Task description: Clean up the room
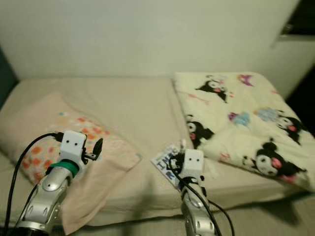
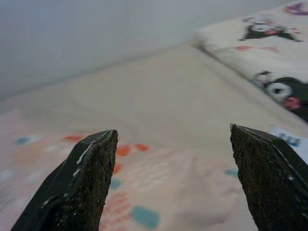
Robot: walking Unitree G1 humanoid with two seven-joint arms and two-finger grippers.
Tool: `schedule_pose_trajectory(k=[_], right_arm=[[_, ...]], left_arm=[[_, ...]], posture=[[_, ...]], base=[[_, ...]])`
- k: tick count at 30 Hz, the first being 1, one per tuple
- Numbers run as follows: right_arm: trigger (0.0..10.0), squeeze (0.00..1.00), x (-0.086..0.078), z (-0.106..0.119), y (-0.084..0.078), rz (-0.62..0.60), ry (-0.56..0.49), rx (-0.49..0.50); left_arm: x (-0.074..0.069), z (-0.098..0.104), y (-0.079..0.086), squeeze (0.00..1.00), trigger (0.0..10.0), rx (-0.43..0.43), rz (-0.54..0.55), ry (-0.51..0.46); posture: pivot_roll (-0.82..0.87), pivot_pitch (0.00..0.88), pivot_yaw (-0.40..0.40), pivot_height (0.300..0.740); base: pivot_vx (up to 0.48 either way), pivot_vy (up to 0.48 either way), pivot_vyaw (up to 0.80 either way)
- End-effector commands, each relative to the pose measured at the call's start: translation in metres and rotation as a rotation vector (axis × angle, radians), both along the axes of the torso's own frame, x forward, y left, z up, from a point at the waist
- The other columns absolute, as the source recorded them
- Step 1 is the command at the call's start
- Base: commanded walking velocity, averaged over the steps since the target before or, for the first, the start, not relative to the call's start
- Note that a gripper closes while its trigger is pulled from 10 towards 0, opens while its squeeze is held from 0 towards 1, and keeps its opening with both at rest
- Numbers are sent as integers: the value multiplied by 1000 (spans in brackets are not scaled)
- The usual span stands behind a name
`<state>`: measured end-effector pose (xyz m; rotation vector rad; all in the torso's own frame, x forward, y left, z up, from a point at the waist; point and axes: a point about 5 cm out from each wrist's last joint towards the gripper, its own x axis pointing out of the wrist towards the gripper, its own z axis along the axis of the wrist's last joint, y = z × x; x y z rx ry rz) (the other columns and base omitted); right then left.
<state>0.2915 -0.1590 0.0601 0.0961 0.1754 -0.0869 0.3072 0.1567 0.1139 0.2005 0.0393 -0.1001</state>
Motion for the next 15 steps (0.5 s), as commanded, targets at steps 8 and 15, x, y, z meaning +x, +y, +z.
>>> schedule_pose_trajectory(k=[8,15], right_arm=[[10000,0,6,-1,3,0,27,9],[10000,0,12,0,3,2,24,4]], left_arm=[[2,0,3,0,10000,1,18,1],[7,3,3,0,10000,9,18,-7]], posture=[[126,0,16,740],[135,0,16,740]], base=[[0,0,-800],[0,0,-800]])
